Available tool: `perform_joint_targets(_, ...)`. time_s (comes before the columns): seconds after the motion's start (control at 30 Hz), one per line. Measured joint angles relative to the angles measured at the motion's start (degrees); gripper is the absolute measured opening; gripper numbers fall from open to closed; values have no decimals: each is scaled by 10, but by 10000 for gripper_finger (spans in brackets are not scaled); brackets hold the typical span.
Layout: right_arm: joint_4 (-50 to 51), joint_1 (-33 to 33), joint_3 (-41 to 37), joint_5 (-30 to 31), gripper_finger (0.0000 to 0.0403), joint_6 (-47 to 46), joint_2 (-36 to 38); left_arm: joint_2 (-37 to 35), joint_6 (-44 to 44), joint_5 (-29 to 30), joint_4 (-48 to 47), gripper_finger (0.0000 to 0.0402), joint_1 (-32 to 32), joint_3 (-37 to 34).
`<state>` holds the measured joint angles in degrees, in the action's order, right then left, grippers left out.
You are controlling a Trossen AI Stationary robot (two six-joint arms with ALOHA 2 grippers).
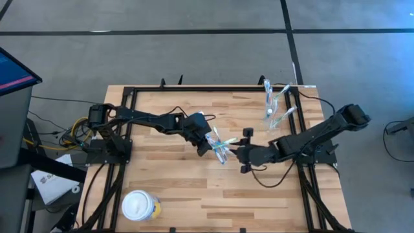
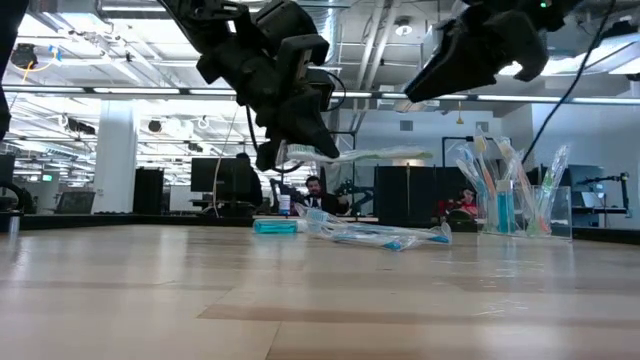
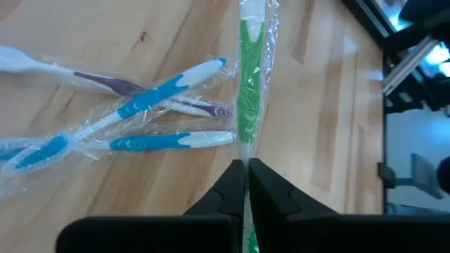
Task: Pick & Place toothbrushing station
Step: Put the green toothbrush into the transparent organizer
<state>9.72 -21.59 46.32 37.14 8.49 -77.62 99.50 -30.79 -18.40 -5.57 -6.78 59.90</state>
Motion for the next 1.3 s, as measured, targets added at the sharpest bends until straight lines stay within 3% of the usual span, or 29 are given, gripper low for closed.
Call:
perform_joint_targets(0.23, 35, 3, 56, 2, 108, 16, -77, 0, -25, -44, 6, 2, -4, 0)
perform_joint_targets(0.67, 68, 3, 123, 2, 108, 42, -163, 0, -27, -56, 10, 5, -4, 0)
perform_joint_targets(1.3, 64, 14, 127, 2, 108, 50, -165, 0, -36, -94, 36, 5, -4, 1)
